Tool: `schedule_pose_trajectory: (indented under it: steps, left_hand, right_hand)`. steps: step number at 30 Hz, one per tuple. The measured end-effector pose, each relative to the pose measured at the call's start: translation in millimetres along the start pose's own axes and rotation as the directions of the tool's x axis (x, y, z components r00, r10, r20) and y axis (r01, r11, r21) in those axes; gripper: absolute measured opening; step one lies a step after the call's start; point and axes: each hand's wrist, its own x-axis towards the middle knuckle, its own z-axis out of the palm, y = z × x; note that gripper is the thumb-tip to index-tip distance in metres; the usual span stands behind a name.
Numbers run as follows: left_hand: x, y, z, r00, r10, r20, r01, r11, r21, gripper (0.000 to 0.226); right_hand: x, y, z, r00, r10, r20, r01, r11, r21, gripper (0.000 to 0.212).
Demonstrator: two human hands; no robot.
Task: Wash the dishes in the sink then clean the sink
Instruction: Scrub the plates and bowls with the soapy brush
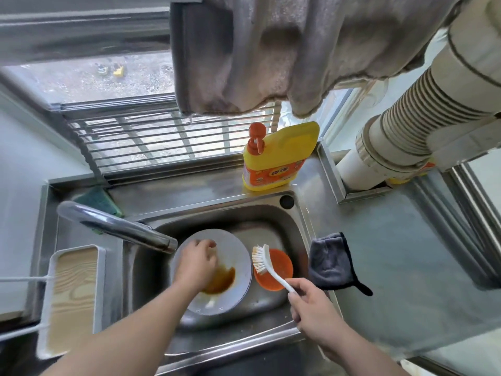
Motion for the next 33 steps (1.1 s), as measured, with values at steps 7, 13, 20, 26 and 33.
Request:
schedule_pose_trajectory:
  steps: [7, 13, 20, 26, 33]
  left_hand:
    - [10, -78, -15, 0.969, -0.232, 0.082, 0.228, 0.972, 0.053, 0.047]
    - [10, -81, -17, 0.945, -0.306, 0.119, 0.308, 0.951, 0.003, 0.038]
    - [2, -77, -22, 0.961, -0.202, 0.19, 0.261, 0.888, -0.377, 0.025]
    - [-6, -70, -22, 0.971, -0.163, 0.177, 0.241, 0.663, -0.709, 0.025]
    - [-26, -66, -37, 0.945, -0.243, 0.22, 0.306, 0.415, -0.857, 0.026]
  right_hand:
    - [13, -8, 36, 0.988, 0.09, 0.124, -0.087, 0.996, -0.029, 0.022]
    - [15, -8, 49, 0.991, 0.103, 0.088, -0.099, 0.994, -0.047, 0.021]
    - [9, -10, 50, 0.994, 0.086, 0.064, -0.082, 0.995, -0.059, 0.019]
    - [0, -18, 40, 0.998, 0.06, -0.012, -0.061, 0.996, -0.058, 0.024]
    - [-28, -34, 22, 0.98, -0.201, -0.001, 0.167, 0.818, -0.55, 0.024]
